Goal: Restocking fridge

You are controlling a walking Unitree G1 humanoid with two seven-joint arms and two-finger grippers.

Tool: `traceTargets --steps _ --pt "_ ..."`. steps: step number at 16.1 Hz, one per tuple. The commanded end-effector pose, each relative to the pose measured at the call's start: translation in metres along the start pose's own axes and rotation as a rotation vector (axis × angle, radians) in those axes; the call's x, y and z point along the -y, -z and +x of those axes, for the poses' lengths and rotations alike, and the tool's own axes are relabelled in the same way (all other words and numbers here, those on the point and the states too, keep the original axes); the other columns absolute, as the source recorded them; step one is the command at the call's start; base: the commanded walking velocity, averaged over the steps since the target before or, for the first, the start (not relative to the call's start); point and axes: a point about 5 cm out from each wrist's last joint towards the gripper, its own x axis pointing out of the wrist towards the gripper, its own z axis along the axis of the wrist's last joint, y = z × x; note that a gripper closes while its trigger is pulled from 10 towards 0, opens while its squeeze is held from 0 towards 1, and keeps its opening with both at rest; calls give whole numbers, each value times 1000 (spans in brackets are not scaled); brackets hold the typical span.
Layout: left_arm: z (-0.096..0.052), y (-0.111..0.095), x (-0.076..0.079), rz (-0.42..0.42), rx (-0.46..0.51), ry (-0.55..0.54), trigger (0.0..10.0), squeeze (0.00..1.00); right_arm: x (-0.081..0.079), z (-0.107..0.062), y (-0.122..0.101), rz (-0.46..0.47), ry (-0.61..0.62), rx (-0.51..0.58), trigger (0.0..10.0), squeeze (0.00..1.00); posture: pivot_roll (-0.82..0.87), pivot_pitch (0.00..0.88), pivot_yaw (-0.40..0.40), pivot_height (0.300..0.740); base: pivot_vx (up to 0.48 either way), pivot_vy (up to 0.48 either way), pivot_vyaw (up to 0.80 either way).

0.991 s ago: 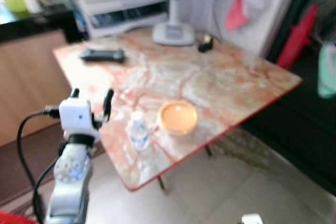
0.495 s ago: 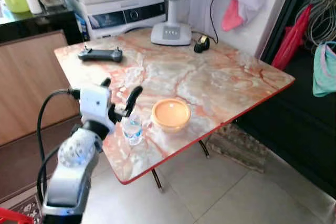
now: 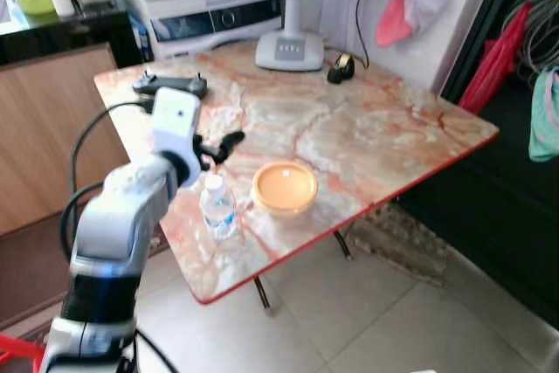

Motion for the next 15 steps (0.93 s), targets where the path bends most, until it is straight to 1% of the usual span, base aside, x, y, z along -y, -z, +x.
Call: traceTargets --steps 1,3,4,7,8,9,10,11,12,13,15 --pt "5 3 4 16 -74 40 10000 0 0 0 1 0 0 -5 10000 0 174 0 -39 740 0 0 0" --pt "11 11 3 -17 -175 24 10000 0 0 0 0 1 1 -4 10000 0 175 0 -41 740 0 0 0" --pt "12 9 4 -41 -199 30 10000 0 0 0 0 1 1 -5 10000 0 175 0 -41 740 0 0 0" --pt "13 8 3 -46 -214 35 10000 0 0 0 0 1 1 -5 10000 0 175 0 -41 740 0 0 0" --pt "11 8 0 49 -255 38 10000 0 1 0 -2 8 4 -2 10000 0 182 0 -44 740 0 0 0" --pt "10 9 -2 73 -282 39 10000 0 1 1 -3 12 5 -1 10000 0 183 0 -43 740 0 0 0" --pt "9 7 -2 58 -287 39 10000 0 1 1 -3 12 4 -1 10000 0 185 0 -44 740 0 0 0" --pt "6 4 2 59 -305 56 10000 0 1 1 -3 13 4 -1 10000 0 184 0 -41 740 0 0 0" --pt "4 4 3 60 -320 57 10000 0 1 1 -3 13 3 -1 10000 0 182 0 -38 740 0 0 0" --pt "1 1 7 57 -318 79 10000 0 1 1 -3 16 4 1 10000 0 184 0 -34 740 0 0 0" --pt "-2 -1 12 62 -316 129 10000 0 0 1 -3 13 2 1 10000 0 198 0 -38 740 0 0 0"
